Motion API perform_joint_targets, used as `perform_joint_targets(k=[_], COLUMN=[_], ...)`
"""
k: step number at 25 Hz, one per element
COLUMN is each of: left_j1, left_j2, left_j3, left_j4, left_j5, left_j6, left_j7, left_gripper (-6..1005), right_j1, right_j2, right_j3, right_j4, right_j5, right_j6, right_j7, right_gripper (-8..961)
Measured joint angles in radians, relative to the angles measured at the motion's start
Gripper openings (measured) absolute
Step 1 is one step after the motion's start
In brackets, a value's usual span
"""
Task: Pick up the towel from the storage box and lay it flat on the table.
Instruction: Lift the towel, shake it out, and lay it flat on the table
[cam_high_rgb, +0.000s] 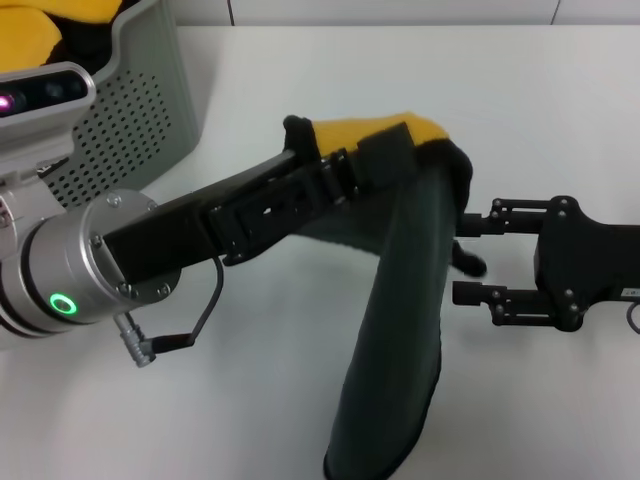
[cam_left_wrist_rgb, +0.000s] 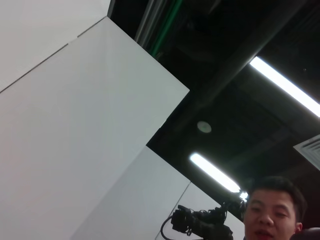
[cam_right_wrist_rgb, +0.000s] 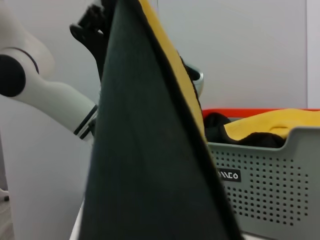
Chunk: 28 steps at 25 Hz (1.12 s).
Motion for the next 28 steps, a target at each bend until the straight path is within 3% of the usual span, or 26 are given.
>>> perform_joint_targets(k=[6, 14, 20, 25, 28], left_j1=[0.001, 0.0, 0.008, 0.017, 0.027], left_j2=[0.001, 0.0, 0.002, 0.003, 0.004], left_j3=[0.001, 0.001, -0.007, -0.008, -0.018], left_j4=[0.0, 0.0, -0.007, -0.011, -0.017], left_j5=[0.002, -0.001, -0.004, -0.006, -0.005], left_j6=[0.0, -0.001, -0.001, -0.001, -0.003], left_j7=[0.005, 0.008, 0.016, 0.024, 0.034], left_gripper=[9, 9, 9, 9, 9], right_j1=[0.012, 0.009, -0.004, -0.029, -0.042], right_j2=[-0.003, -0.004, -0.013, -0.026, -0.026], right_j3=[-0.012, -0.133, -0.12, -0.098, -0.068], right_j4=[0.004, 0.004, -0.005, -0.012, -0.017], right_j5=[-0.002, -0.006, -0.001, 0.006, 0.009], right_j6=[0.029, 0.057, 0.051, 0.045, 0.028], right_j7=[-0.001, 0.0, 0.008, 0.006, 0.0], right_gripper=[644, 645, 557, 317, 258])
